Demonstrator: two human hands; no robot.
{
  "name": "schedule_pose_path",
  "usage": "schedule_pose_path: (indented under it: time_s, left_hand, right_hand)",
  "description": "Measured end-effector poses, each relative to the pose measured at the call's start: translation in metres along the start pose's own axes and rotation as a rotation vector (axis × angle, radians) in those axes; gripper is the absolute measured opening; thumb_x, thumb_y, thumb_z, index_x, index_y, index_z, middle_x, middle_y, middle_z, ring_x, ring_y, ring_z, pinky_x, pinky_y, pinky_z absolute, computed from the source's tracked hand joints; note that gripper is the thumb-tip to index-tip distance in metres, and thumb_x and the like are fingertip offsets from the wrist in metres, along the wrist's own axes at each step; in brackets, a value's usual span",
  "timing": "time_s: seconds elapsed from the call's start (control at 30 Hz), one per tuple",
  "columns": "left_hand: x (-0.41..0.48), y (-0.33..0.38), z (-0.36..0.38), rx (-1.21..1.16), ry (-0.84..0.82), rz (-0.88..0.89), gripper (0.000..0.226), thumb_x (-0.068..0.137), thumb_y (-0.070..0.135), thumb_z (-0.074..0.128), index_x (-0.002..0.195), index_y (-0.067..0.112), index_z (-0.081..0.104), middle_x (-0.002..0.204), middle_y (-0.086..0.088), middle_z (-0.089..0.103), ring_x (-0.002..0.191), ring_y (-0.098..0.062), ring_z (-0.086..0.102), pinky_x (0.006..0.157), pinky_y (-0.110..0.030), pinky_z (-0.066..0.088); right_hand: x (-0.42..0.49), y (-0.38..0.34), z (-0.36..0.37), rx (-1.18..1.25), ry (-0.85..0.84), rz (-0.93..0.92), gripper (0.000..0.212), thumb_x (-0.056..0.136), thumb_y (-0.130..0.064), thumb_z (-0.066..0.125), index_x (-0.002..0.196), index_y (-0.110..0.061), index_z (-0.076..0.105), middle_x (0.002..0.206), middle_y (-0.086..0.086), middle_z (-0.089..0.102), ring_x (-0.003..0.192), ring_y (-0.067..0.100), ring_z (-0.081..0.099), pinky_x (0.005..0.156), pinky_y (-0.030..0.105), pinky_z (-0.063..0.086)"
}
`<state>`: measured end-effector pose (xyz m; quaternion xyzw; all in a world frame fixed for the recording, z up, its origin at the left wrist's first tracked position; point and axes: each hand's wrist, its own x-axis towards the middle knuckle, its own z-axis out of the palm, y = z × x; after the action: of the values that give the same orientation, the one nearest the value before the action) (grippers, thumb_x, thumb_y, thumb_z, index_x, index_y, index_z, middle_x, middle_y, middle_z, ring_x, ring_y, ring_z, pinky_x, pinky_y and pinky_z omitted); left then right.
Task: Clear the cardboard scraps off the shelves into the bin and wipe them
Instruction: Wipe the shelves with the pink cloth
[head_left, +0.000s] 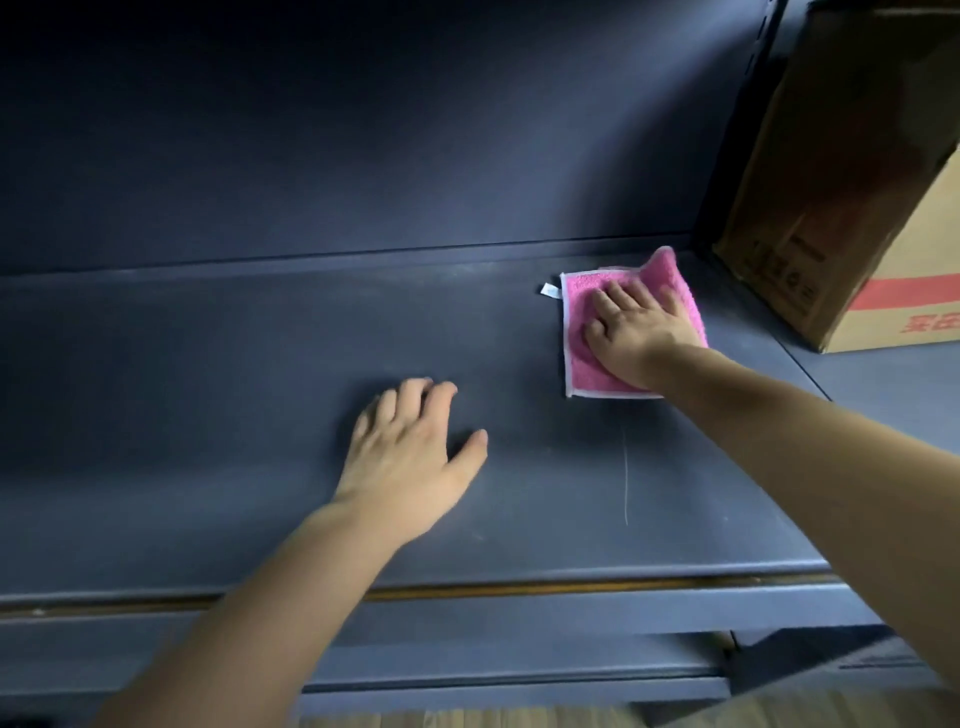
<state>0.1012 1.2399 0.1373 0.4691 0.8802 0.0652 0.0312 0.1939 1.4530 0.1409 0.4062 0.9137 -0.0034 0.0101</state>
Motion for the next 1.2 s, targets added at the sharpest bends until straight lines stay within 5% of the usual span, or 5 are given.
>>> schedule_pose_path:
  time_s: [0.37,0.57,0.77,1.0,1.2]
  left_hand:
    - [0.038,-0.006,0.004,-0.042,0.003,-0.109,0.06,0.095,0.049,0.025,0.147,0.023,0.014,0.159,-0.002,0.002,0.147,-0.017,-0.002,0.118,-0.035,-0.002]
    - [0.039,-0.008,0.004,-0.103,0.041,-0.124,0.052,0.098,0.041,0.025,0.146,0.022,0.018,0.158,0.001,0.006,0.146,-0.014,0.001,0.119,-0.033,-0.001]
    - [0.033,-0.006,0.003,-0.187,0.141,-0.145,0.058,0.098,0.037,0.026,0.148,0.017,0.006,0.158,-0.002,-0.012,0.146,-0.014,-0.012,0.117,-0.032,-0.01]
    - [0.028,-0.006,-0.001,-0.306,0.275,-0.129,0.055,0.098,0.03,0.029,0.148,0.017,0.009,0.158,-0.001,-0.011,0.146,-0.013,-0.01,0.115,-0.03,-0.013]
    - [0.017,-0.071,-0.019,-0.144,0.172,-0.133,0.053,0.099,0.036,0.025,0.148,0.02,0.013,0.159,0.0,-0.009,0.146,-0.012,-0.011,0.116,-0.033,-0.013]
  right_hand:
    - [0.029,0.033,-0.006,0.082,-0.136,0.292,0.054,0.096,-0.049,0.015,0.148,-0.034,0.01,0.16,0.0,0.001,0.146,0.035,0.001,0.115,0.057,0.0]
    - [0.041,-0.058,-0.004,0.082,-0.101,-0.161,0.051,0.097,-0.047,0.018,0.147,-0.039,0.011,0.159,-0.009,0.001,0.147,0.028,0.0,0.117,0.051,0.002]
    - [0.056,-0.068,-0.005,0.09,-0.119,-0.064,0.051,0.096,-0.049,0.014,0.146,-0.04,0.009,0.159,-0.009,0.0,0.147,0.029,-0.002,0.117,0.053,0.002]
    - [0.007,-0.128,-0.004,0.033,-0.144,-0.462,0.06,0.095,-0.049,0.027,0.148,-0.035,0.002,0.159,-0.007,-0.007,0.147,0.027,-0.008,0.118,0.05,-0.003]
    - [0.017,-0.064,-0.004,0.094,-0.118,-0.083,0.051,0.096,-0.05,0.018,0.146,-0.043,0.007,0.159,-0.011,0.0,0.147,0.025,0.0,0.118,0.047,0.001]
